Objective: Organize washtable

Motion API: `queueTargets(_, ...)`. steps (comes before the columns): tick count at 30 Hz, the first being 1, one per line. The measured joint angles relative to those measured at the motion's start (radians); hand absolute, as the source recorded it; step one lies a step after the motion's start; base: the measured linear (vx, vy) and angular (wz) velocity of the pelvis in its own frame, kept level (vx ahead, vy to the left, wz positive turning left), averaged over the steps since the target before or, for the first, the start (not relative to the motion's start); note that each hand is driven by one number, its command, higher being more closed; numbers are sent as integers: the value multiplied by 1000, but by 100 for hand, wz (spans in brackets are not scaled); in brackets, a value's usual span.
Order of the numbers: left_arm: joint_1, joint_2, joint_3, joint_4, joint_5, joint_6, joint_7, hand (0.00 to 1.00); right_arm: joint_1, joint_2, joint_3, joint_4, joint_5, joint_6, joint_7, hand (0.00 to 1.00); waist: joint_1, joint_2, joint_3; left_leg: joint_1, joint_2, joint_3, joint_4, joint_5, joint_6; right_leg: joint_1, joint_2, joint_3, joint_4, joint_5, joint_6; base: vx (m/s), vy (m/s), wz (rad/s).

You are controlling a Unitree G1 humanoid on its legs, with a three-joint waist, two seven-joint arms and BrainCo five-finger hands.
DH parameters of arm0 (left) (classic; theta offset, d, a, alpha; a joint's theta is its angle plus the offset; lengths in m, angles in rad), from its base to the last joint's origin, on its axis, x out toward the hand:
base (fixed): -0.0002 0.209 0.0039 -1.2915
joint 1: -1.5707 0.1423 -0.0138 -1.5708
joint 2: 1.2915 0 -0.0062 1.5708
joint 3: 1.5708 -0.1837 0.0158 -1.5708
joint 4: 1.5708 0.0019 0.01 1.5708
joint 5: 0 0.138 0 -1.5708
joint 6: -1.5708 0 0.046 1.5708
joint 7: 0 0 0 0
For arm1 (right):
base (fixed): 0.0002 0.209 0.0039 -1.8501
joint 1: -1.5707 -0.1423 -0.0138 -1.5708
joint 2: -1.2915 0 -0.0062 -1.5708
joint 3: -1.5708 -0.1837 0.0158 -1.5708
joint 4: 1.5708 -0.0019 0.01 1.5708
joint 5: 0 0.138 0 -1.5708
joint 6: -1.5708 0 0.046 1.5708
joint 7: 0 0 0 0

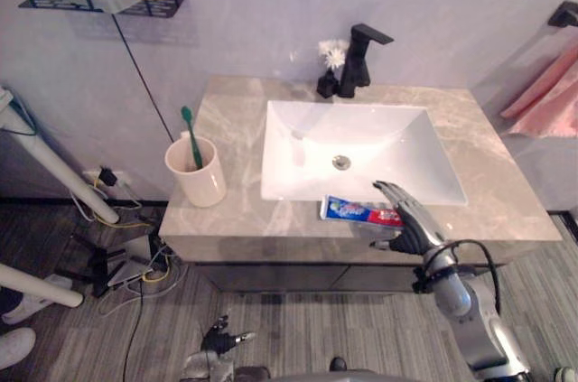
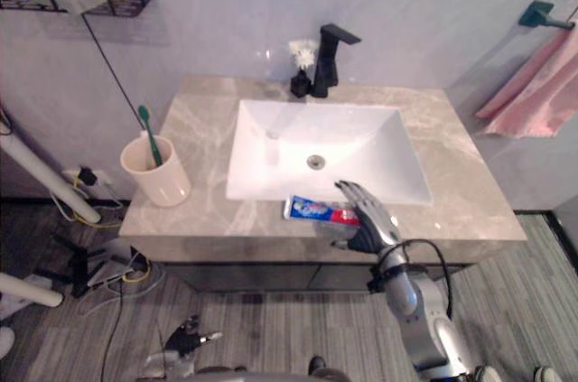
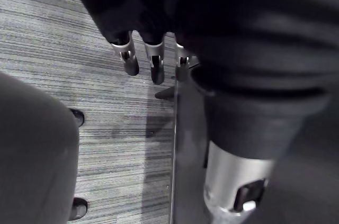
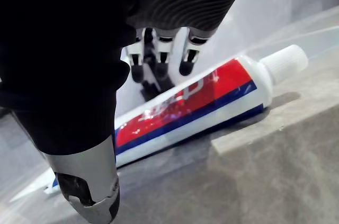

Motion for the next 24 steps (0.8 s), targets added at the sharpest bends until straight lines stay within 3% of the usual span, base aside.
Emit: queueTargets(24,0,7,-1,6,-1,-1,-17,0,-2,0,48,40,71,-12,33,100,2,-15,-15,-1,-1,-1,0,1,1,8,0,-1,-17,10,-1,0,0,0)
